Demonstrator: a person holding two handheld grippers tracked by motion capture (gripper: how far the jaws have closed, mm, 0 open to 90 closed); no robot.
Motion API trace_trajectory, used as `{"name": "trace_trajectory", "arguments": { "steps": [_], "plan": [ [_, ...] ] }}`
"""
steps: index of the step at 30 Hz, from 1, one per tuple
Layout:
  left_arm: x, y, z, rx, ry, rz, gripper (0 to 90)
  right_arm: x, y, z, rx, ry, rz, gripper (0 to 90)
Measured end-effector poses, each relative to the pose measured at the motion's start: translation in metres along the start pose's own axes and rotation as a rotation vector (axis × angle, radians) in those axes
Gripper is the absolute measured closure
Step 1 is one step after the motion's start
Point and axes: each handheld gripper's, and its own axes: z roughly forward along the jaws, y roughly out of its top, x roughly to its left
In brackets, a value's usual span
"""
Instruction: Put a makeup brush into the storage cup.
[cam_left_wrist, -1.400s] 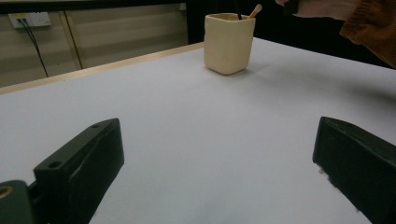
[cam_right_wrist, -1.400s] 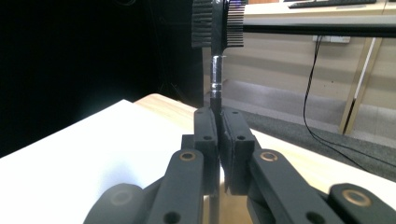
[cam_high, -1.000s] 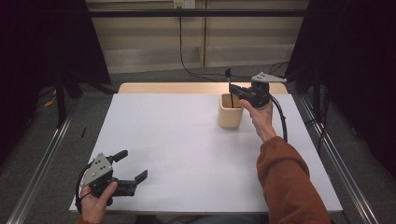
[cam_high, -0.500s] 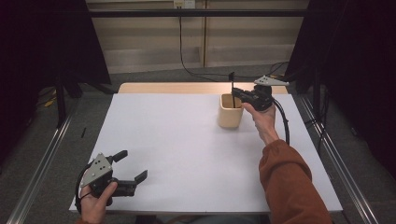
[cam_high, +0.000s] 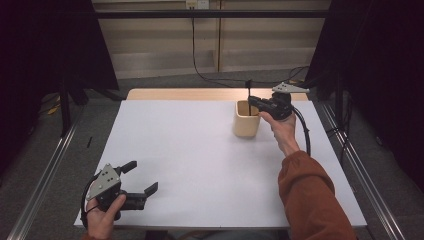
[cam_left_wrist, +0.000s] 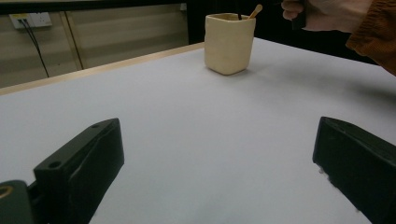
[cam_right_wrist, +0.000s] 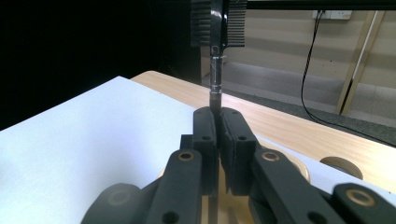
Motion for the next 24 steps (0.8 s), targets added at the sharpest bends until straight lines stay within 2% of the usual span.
{"name": "trace_trajectory", "arguments": {
  "steps": [3, 6, 10, 14, 15, 24],
  "plan": [
    [0.0, 0.0, 0.0006, 0.002, 0.0, 0.0, 1.9, -0.0001, 0.0004, -0.0005, -0.003, -0.004, 0.005, 79.4],
    [0.0005, 0.0002, 0.001, 0.001, 0.0, -0.001, 1.9, 0.0006, 0.0012, -0.0014, -0.007, -0.002, 0.004, 78.1],
    [0.0004, 0.0005, 0.0027, 0.0, -0.002, -0.006, 1.9, 0.0018, 0.0019, -0.0027, -0.017, 0.004, 0.0, 66.9],
    [0.0013, 0.0005, 0.0039, 0.002, -0.003, -0.011, 1.9, 0.0032, 0.0031, -0.0034, -0.023, 0.009, -0.002, 47.9],
    [0.0013, 0.0004, 0.0038, 0.003, -0.001, -0.013, 1.9, 0.0034, 0.0035, -0.0036, -0.021, 0.005, -0.006, 40.4],
    [0.002, -0.0002, 0.0033, 0.001, 0.0, -0.012, 1.9, 0.0048, 0.0033, -0.004, -0.013, 0.003, 0.017, 12.5]
  ]
}}
